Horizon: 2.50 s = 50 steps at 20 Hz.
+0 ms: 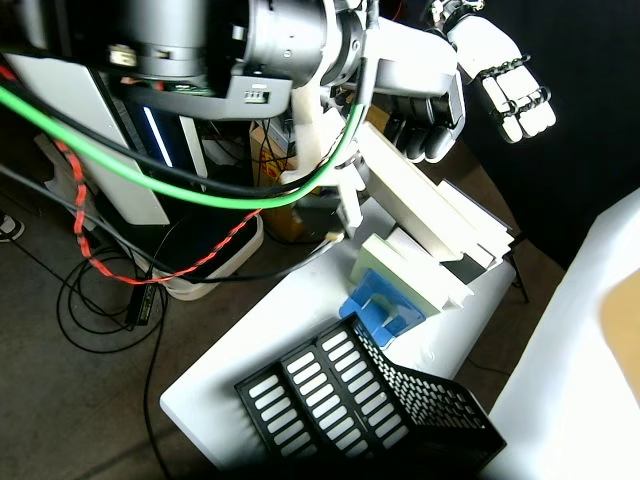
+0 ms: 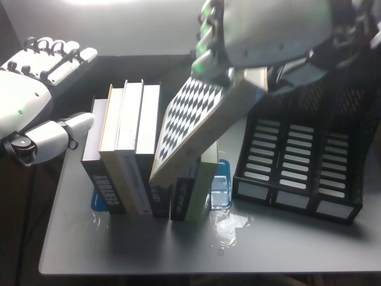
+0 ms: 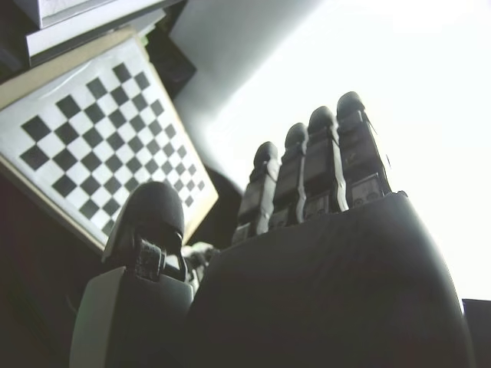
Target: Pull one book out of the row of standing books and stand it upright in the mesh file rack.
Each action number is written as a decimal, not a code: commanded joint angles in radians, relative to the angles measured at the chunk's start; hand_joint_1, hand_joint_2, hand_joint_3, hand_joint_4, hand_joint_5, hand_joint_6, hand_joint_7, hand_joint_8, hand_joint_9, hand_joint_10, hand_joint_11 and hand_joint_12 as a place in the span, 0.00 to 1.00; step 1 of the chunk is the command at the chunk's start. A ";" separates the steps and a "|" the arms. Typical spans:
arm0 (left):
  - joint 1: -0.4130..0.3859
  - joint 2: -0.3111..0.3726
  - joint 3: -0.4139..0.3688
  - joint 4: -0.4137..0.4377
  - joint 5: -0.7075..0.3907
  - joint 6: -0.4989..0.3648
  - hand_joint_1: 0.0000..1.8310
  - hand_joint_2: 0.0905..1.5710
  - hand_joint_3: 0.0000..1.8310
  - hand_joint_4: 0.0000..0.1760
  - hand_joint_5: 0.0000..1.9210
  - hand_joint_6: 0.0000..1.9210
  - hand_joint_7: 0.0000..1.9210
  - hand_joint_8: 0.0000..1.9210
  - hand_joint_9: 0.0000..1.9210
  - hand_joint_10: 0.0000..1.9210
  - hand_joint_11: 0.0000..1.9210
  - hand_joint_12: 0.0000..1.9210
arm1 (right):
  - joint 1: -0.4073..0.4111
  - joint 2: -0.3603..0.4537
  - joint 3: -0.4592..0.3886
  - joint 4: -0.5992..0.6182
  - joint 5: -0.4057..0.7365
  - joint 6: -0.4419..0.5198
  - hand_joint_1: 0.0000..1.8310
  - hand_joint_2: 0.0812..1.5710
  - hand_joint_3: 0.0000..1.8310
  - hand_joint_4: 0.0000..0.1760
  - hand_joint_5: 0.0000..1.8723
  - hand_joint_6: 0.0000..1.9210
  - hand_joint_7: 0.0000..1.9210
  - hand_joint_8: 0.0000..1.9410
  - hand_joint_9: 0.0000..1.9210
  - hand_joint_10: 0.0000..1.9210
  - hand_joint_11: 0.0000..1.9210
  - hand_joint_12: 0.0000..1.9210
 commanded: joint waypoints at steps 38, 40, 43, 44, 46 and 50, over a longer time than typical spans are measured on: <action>-0.009 -0.020 0.017 0.006 -0.105 -0.020 0.15 0.92 0.00 0.05 0.01 0.00 0.00 0.00 0.00 0.00 0.00 0.00 | -0.075 -0.126 0.231 -0.744 -0.229 0.543 0.73 0.76 0.00 0.00 0.40 0.65 0.40 0.67 0.39 0.80 0.31 0.90; -0.009 -0.024 0.020 0.010 -0.106 -0.023 0.13 0.92 0.00 0.14 0.01 0.00 0.00 0.00 0.00 0.00 0.00 0.00 | -0.085 -0.167 0.274 -0.762 -0.236 0.544 0.73 0.77 0.00 0.00 0.41 0.63 0.38 0.69 0.37 0.83 0.27 0.96; -0.018 -0.036 0.029 0.023 -0.107 -0.034 0.12 0.92 0.00 0.23 0.00 0.00 0.00 0.00 0.00 0.00 0.00 0.00 | -0.092 -0.204 0.303 -0.971 -0.257 0.682 0.81 0.73 0.00 0.00 0.43 0.57 0.43 0.56 0.46 0.65 0.36 0.92; -0.021 -0.041 0.033 0.029 -0.108 -0.039 0.11 0.91 0.00 0.20 0.00 0.00 0.00 0.00 0.00 0.00 0.00 0.00 | -0.095 -0.219 0.322 -1.014 -0.262 0.718 0.75 0.74 0.00 0.00 0.41 0.58 0.42 0.64 0.44 0.75 0.36 0.88; -0.026 -0.052 0.042 0.038 -0.110 -0.045 0.13 0.91 0.00 0.20 0.00 0.00 0.00 0.00 0.00 0.00 0.00 0.00 | -0.099 -0.236 0.357 -1.014 -0.266 0.728 0.74 0.75 0.00 0.00 0.38 0.60 0.42 0.65 0.43 0.77 0.37 0.85; -0.024 -0.060 0.049 0.042 -0.128 -0.058 0.14 0.91 0.00 0.20 0.00 0.00 0.00 0.00 0.00 0.00 0.00 0.00 | -0.099 -0.272 0.401 -1.014 -0.290 0.737 0.75 0.72 0.00 0.00 0.42 0.58 0.47 0.56 0.46 0.71 0.37 0.83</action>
